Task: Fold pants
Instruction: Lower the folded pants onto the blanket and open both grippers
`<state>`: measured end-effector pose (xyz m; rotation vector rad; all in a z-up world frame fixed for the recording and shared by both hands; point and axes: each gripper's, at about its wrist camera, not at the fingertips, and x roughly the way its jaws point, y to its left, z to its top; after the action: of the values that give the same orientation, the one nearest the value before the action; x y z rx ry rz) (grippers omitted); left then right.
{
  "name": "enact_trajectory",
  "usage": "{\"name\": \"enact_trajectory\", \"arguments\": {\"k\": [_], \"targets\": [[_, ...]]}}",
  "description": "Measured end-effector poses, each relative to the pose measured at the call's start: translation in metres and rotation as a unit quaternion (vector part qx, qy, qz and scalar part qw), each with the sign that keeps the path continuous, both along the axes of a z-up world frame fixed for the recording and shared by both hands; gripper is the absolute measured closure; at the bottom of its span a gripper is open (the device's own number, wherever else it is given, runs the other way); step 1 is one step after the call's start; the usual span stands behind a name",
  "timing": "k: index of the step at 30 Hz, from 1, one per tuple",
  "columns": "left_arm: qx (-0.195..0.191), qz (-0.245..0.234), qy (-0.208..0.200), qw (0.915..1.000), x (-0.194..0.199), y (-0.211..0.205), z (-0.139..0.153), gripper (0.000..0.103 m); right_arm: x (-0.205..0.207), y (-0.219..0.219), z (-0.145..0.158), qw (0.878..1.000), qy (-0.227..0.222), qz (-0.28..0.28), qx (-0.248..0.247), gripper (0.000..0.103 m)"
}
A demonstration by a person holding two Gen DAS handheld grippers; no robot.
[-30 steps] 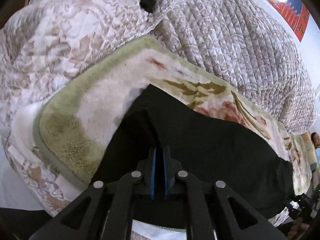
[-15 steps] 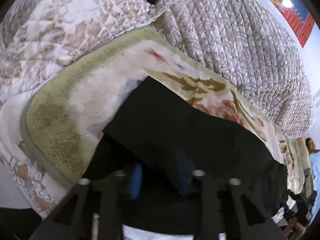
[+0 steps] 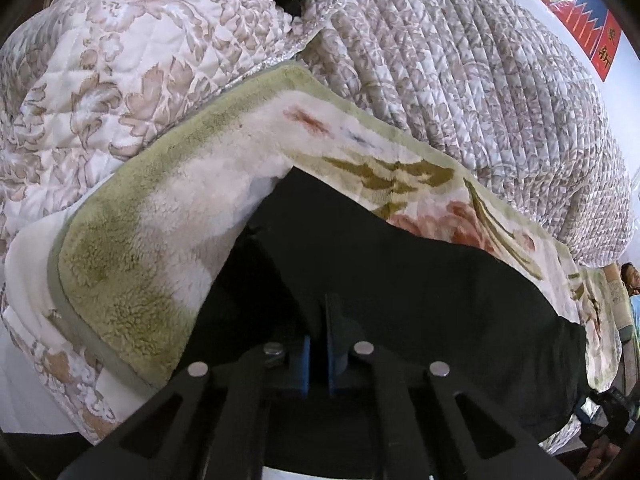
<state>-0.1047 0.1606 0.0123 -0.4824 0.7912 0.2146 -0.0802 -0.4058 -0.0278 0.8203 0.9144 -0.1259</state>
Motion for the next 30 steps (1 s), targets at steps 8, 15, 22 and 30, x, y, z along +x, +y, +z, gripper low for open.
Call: {"name": "enact_trajectory", "arguments": {"k": [8, 15, 22, 30], "targets": [[0.000, -0.002, -0.006, 1.0000, 0.002, 0.001, 0.004, 0.098, 0.008, -0.008, -0.010, 0.999, -0.044, -0.009, 0.018, 0.054], [0.005, -0.004, -0.007, 1.0000, 0.000, 0.000, 0.006, 0.099, 0.016, -0.018, -0.010, 0.999, -0.052, -0.012, 0.003, 0.092], [0.000, 0.007, -0.027, 0.9996, -0.029, -0.004, 0.033, 0.099, 0.001, -0.018, 0.038, 0.995, -0.099, 0.012, -0.010, 0.095], [-0.015, 0.007, 0.034, 0.9993, -0.043, -0.007, 0.001, 0.099, 0.006, -0.030, 0.001, 1.000, -0.007, -0.015, -0.010, 0.095]]}}
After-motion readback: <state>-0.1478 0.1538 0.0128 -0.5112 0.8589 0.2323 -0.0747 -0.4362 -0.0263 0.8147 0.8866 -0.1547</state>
